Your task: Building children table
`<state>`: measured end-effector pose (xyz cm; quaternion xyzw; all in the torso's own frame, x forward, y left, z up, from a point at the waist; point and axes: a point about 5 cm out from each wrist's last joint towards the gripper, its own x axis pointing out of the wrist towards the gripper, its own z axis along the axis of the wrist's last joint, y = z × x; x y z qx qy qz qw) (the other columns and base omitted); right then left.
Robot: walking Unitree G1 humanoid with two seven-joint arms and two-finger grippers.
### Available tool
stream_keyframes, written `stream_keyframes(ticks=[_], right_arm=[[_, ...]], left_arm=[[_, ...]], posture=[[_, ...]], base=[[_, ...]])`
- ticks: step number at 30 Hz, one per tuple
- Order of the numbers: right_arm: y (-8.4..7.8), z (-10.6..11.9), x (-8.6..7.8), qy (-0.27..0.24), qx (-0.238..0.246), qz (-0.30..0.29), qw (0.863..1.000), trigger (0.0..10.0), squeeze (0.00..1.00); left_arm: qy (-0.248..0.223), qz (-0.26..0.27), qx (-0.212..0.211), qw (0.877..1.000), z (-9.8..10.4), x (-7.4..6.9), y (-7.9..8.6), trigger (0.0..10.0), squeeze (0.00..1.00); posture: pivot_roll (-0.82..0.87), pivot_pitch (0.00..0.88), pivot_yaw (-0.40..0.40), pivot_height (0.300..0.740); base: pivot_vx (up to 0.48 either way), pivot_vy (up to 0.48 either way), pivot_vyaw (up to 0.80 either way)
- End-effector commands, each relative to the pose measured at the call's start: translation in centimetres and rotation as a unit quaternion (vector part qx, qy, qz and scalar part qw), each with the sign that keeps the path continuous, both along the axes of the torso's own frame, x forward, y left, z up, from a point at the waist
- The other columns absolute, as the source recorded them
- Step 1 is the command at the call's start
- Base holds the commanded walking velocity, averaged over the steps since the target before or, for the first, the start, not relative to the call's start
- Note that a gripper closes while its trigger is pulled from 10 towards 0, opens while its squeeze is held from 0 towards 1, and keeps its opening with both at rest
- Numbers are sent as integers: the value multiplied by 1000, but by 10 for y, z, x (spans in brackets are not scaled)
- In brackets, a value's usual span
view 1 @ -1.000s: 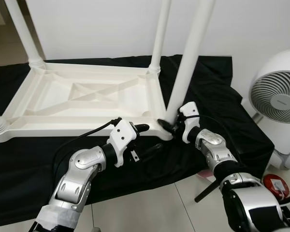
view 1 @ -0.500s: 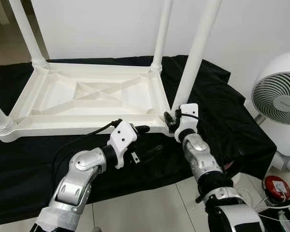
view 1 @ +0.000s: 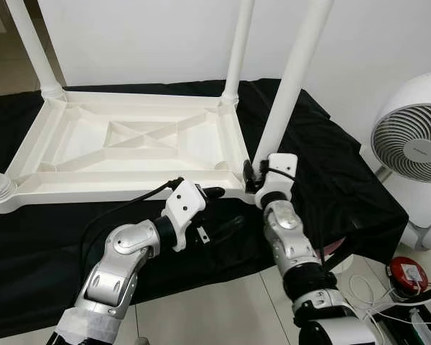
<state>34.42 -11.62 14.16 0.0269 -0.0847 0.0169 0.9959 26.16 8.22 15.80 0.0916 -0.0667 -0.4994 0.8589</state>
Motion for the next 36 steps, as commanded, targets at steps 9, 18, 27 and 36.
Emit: stream_keyframes(ticks=[9,18,27,36], right_arm=[[-3,23,-19,-80,-1,12,997,10000,0],[-13,16,-53,-81,-22,37,996,10000,0],[-17,7,-75,-61,-44,82,994,6510,0],[-7,-1,-75,-29,-28,172,984,0,0]], left_arm=[[-1,43,-5,999,-2,1,1,10000,0],[3,42,-5,999,-3,-1,2,10000,0],[5,40,-6,999,-3,-2,0,10000,0],[4,48,-5,999,-3,-3,2,10000,0]], posture=[[21,0,-98,740],[6,0,-96,740],[0,4,-103,740],[13,8,-110,740]], base=[[0,0,0],[0,0,0],[0,0,0],[0,0,0]])
